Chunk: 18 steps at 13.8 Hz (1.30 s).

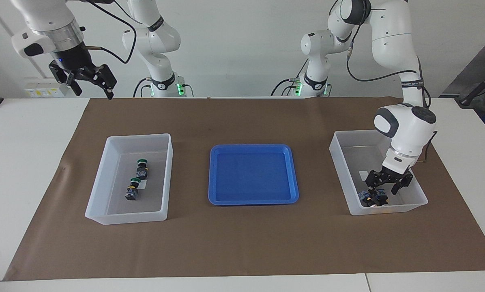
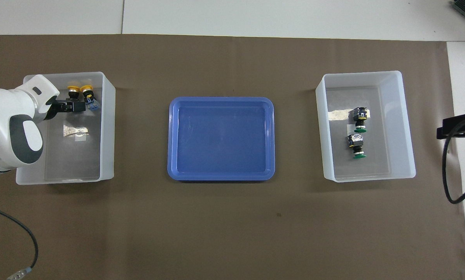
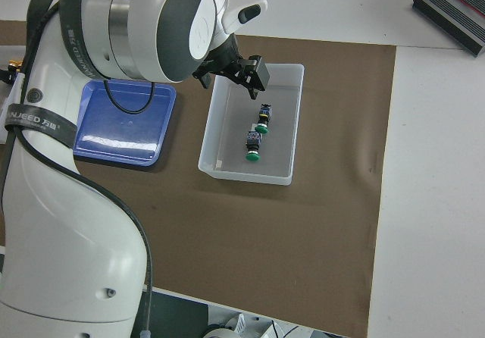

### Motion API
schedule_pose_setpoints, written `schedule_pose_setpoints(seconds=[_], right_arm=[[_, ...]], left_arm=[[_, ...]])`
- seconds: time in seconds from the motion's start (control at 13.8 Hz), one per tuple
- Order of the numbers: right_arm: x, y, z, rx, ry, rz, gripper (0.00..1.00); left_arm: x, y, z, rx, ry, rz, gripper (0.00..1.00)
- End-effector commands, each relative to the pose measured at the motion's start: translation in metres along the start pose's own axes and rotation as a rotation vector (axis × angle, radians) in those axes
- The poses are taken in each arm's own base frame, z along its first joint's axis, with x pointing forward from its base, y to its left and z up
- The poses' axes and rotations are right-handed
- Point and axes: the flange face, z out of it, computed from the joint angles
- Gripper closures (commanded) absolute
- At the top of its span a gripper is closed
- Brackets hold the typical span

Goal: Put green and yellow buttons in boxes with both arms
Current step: 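Lower the yellow button into the left box and open the left gripper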

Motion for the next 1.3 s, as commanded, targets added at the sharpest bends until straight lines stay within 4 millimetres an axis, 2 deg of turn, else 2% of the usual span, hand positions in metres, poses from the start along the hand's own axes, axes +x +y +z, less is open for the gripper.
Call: schedule_pose_setpoints(seconds=[0.0, 0.14, 0.29, 0.72, 0.94, 1.23], right_arm=[[0.004, 0.002, 0.0, -0.006, -0.024, -0.031, 0.0], [0.014, 0.0, -0.004, -0.009, -0.044, -0.034, 0.0], [0.014, 0.001, -0.005, -0.007, -0.039, -0.033, 0.0], [0.006, -0.003, -0.006, 0.009, -0.037, -0.076, 0.0], [-0.001, -0.003, 0.002, -0.006, -0.051, -0.07, 0.0], [0.001, -0.003, 0.005, -0.004, -0.037, -0.075, 0.0]], left_arm=[[0.01, 0.002, -0.031, -0.001, 0.026, 0.012, 0.0], [0.014, 0.017, -0.066, -0.015, 0.007, 0.033, 0.0], [0.015, 0.032, -0.101, -0.03, -0.018, 0.052, 0.0], [0.004, 0.09, -0.188, -0.018, -0.109, 0.07, 0.0], [0.002, 0.128, -0.225, 0.028, -0.14, 0.063, 0.0], [0.024, 0.136, -0.28, 0.025, -0.174, 0.072, 0.0]])
